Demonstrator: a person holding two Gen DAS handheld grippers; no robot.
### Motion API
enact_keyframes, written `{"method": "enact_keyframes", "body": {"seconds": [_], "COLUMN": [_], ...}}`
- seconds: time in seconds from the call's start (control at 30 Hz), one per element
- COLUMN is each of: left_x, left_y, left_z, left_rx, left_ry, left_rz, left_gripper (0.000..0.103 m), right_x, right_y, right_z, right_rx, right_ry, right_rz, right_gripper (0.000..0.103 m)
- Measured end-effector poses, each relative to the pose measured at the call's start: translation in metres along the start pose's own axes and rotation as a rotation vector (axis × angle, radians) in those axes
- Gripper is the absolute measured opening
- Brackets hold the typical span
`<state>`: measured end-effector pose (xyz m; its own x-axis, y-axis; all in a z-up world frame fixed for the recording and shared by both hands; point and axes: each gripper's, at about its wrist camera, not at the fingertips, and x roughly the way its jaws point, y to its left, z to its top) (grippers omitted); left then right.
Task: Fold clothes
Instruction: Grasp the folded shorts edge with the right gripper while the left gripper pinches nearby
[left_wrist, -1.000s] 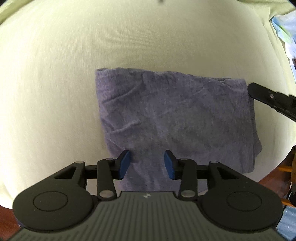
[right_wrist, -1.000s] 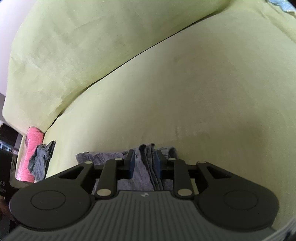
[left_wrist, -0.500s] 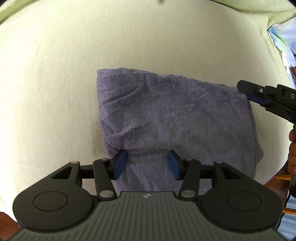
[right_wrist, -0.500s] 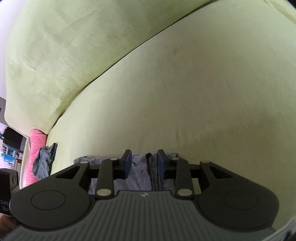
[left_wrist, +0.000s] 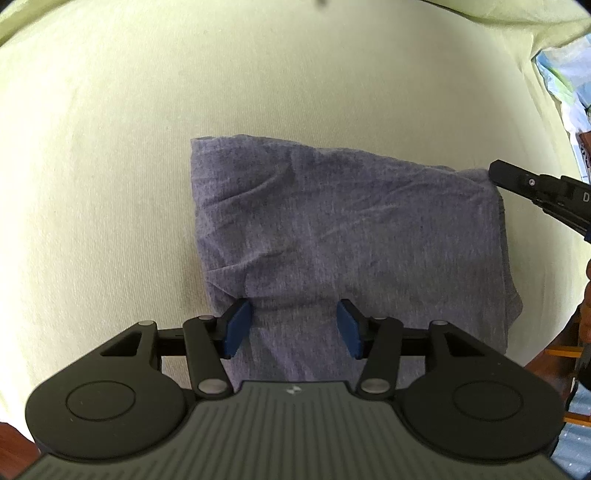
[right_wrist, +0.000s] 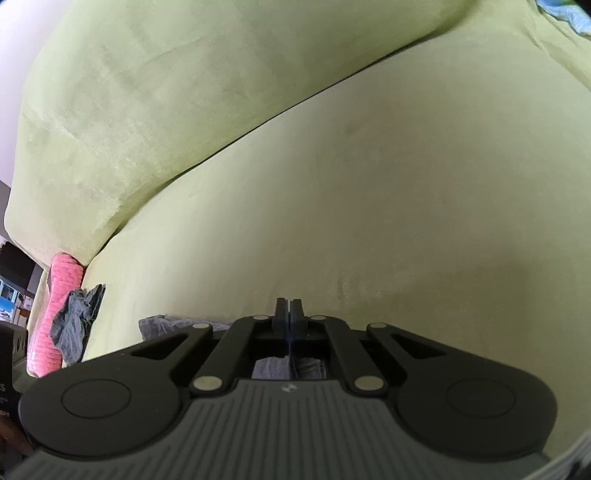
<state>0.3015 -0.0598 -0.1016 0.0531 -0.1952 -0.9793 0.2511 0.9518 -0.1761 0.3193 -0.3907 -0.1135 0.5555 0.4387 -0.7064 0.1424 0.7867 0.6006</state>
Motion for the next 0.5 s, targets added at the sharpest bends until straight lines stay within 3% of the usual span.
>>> {"method": "enact_keyframes", "body": {"seconds": [0.07, 0.1, 0.27, 0.4, 0.5], "left_x": [0.0, -0.001, -0.002, -0.004, -0.015], "left_y": [-0.001, -0.001, -0.002, -0.005, -0.011], "left_z": [-0.001, -0.001, -0.001, -0.002, 0.002], "left_rx": [0.002, 0.003, 0.001, 0.017, 0.026], "left_ry": [-0.001, 0.0, 0.004, 0.014, 0.027], "left_rz": [0.0, 0.0, -0.008, -0.008, -0.072], "left_gripper": [0.057, 0.057, 0.058, 0.058, 0.057], "right_x": [-0.007, -0.013, -0.036, -0.031, -0.028], "right_y": [0.003, 0.005, 0.002, -0.005, -0.005], "right_z": [-0.006, -0.011, -0.046, -0.057, -0.056], "right_rx": [-0.008, -0.017, -0.002, 0.007, 0.003], "right_ry": [0.006, 0.003, 0.066, 0.093, 0.092], "right_rz": [-0.002, -0.009, -0.01, -0.017, 0.004], "right_gripper": [0.022, 0.023, 0.024, 0.024, 0.024]}}
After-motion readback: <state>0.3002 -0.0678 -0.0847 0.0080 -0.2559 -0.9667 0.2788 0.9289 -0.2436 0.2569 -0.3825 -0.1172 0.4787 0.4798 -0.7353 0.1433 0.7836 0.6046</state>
